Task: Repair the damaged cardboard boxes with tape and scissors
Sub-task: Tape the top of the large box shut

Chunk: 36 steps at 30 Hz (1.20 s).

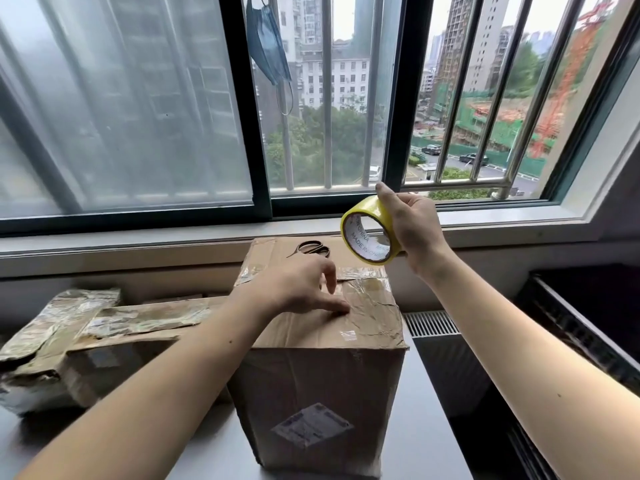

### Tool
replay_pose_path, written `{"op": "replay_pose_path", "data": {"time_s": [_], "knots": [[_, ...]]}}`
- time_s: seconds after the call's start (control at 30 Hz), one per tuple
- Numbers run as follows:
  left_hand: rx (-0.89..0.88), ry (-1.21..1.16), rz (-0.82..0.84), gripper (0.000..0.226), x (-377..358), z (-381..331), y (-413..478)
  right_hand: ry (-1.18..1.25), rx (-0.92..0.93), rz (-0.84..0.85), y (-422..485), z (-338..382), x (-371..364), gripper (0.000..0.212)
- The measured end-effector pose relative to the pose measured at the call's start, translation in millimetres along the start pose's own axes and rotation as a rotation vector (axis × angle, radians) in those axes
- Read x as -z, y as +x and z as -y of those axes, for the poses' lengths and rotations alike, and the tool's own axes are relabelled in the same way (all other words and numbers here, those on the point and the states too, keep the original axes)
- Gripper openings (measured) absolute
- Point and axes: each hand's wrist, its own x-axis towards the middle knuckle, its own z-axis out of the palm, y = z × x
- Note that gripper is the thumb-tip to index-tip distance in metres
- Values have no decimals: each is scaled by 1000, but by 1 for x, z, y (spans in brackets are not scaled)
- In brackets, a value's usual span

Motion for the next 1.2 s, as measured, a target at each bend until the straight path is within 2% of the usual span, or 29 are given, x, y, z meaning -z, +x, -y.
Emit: {"op": "replay_pose_path", "data": {"time_s": [0.1,0.2,0.23,0.43,0.57,0.63,0.73,0.8,0.9,1.03,1.2], "knots": [[20,100,-3,56,-3,2,-2,21,13,16,-2,-1,-2,48],[94,-10,12,97,-6,8,-4,20,22,43,-5,-4,-2,51],[117,-40,-6,102,-7,9,-5,17,23,50,-5,-5,-2,50],[158,-45,-162,77,-9,16,0,22,11,57,-7,-7,1,47],[205,11,-367,59,-16,33,7,20,16,64,-8,-8,3,47],[227,-9,-424,58,-14,38,8,25,11,63,-7,-8,4,46],[290,48,-319,60,-8,44,11,28,4,56,-5,-10,5,44],[321,66,-284,44,-7,48,15,26,5,50,-4,-11,5,43],[332,-20,-331,16,-9,55,21,13,8,43,-4,-12,4,45],[297,-112,-360,18,-7,59,22,9,14,46,-1,-14,1,45],[300,-229,-534,20,11,87,11,48,27,79,2,-11,-18,42]]}}
